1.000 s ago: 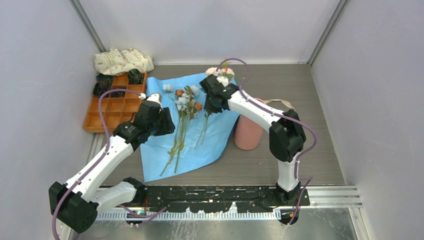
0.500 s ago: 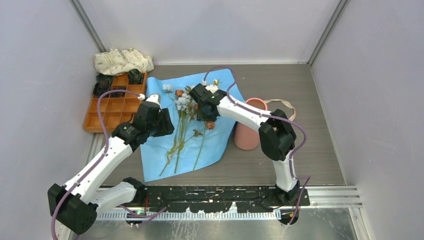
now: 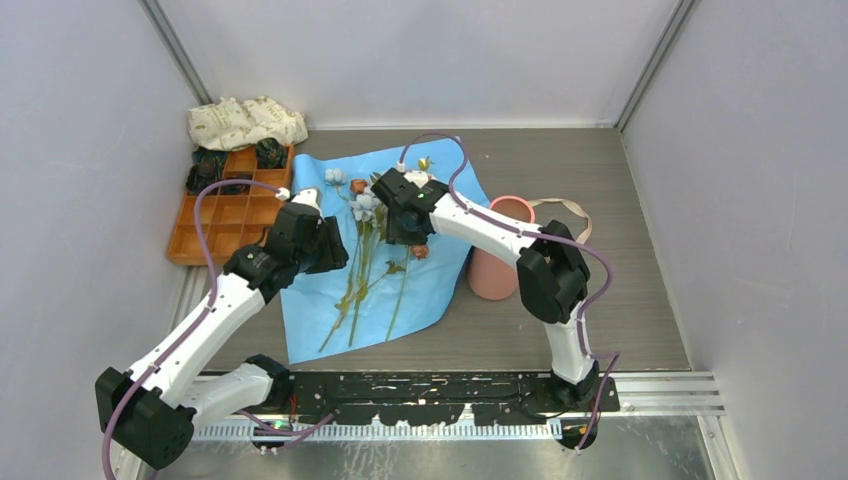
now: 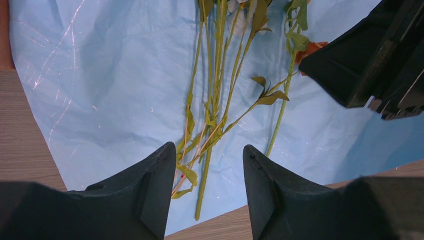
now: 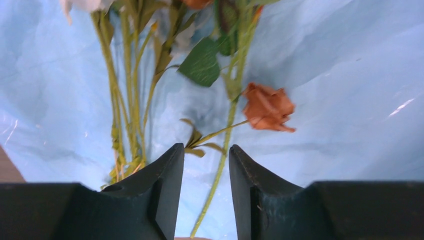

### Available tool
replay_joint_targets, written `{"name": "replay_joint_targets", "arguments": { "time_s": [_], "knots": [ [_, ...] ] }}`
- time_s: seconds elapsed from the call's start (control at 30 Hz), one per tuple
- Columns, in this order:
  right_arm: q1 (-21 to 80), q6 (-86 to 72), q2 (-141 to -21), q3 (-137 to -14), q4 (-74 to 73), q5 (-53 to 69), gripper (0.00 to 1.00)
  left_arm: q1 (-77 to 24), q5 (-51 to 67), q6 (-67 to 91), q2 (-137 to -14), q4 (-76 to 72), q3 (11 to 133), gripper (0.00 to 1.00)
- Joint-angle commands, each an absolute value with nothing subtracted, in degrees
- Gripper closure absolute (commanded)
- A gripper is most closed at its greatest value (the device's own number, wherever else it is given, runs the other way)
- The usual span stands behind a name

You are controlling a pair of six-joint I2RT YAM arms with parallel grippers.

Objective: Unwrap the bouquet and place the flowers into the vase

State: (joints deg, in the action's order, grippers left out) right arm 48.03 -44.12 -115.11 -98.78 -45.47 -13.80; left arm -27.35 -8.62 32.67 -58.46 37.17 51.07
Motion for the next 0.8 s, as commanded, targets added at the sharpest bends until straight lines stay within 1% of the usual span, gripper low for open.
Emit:
{"name": "replay_joint_targets", "arguments": {
  "time_s": [0.0, 0.13, 0.33, 0.77],
  "knots": [
    [50.9, -47.0, -115.9, -98.8, -43.0, -9.9, 0.55, -27.3, -9.5, 33.0, -57.1, 36.6, 51.8, 0.47],
    [52.4, -49.6, -117.3, -96.7, -40.9, -7.0, 0.55, -27.3, -9.9, 32.9, -56.6, 37.7, 52.2, 0.47],
    [52.8, -51.5, -118.5, -95.1, -39.0, -6.4, 0.52, -27.2, -10.2, 32.6, -54.9, 37.8, 51.7, 0.46],
    [51.5, -52.1, -124.3, -99.4, -40.0, -7.7, 0.53, -27.3, -9.7, 32.0, -54.1, 38.2, 51.9, 0.46]
  ]
}}
